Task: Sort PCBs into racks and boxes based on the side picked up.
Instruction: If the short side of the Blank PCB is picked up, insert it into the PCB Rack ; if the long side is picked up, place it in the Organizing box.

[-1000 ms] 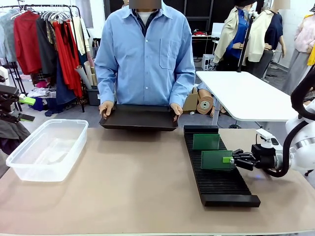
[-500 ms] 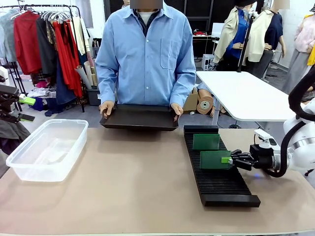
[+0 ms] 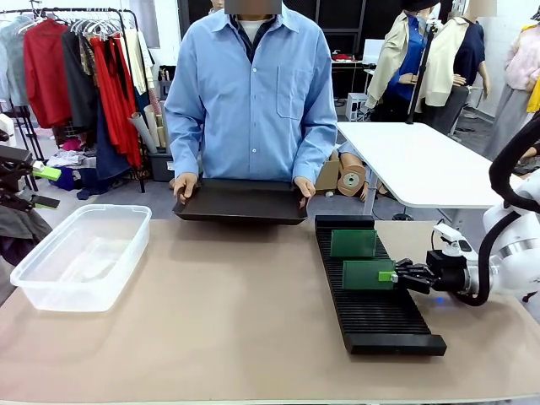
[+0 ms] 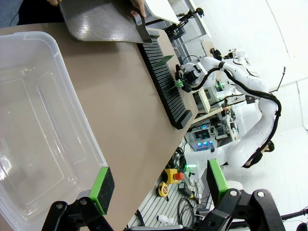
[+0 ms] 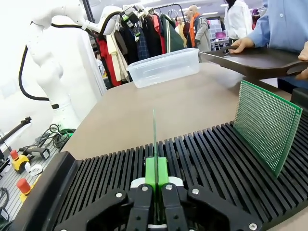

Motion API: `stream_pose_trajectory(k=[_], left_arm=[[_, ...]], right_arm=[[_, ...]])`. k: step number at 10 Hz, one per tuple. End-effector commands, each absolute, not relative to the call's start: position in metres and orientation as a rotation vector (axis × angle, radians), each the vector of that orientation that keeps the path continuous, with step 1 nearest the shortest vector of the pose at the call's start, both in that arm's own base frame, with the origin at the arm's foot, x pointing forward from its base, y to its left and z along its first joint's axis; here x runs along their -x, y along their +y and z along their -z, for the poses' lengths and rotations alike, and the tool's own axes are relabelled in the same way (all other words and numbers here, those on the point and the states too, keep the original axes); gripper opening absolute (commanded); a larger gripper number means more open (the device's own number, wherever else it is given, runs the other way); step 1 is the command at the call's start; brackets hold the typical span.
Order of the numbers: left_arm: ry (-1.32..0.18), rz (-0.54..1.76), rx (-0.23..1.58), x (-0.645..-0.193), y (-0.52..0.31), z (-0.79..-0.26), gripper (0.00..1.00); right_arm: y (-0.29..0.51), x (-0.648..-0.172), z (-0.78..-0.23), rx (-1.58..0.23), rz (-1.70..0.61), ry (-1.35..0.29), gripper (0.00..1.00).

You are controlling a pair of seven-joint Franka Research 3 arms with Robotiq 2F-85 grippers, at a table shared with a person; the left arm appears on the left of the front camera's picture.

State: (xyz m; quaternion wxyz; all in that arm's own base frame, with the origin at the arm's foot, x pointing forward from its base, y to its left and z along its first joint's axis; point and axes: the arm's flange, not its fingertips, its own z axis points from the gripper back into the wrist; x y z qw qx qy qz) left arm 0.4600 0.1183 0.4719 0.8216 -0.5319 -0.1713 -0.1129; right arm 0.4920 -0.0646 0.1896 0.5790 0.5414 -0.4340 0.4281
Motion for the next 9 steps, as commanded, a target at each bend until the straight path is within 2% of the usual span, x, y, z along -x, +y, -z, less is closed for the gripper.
stream_pose_trajectory(k=[1, 2, 3, 7, 8, 9], left_arm=[[-0.365, 0.243, 1.125, -0.459, 0.118, -0.473, 1.0], [-0.365, 0.243, 1.125, -0.459, 0.118, -0.473, 1.0], [-0.365, 0.243, 1.125, -0.459, 0.118, -0.473, 1.0], [-0.365, 0.243, 1.125, -0.459, 0.118, -0.473, 1.0], [-0.365, 0.243, 1.125, -0.459, 0.118, -0.473, 1.0], [-0.365, 0.243, 1.125, -0.459, 0.118, -0.473, 1.0]], right_arm=[[-0.069, -0.5, -0.186, -1.26, -0.958, -1.011, 0.0], [-0.07, -0.5, -0.189, -1.266, -0.951, -1.022, 0.0], [-0.07, -0.5, -0.192, -1.27, -0.948, -1.032, 0.15], [-0.071, -0.5, -0.198, -1.282, -0.942, -1.068, 0.94], [-0.071, -0.5, -0.2, -1.286, -0.938, -1.068, 1.0], [-0.072, -0.501, -0.202, -1.286, -0.929, -1.063, 1.0]])
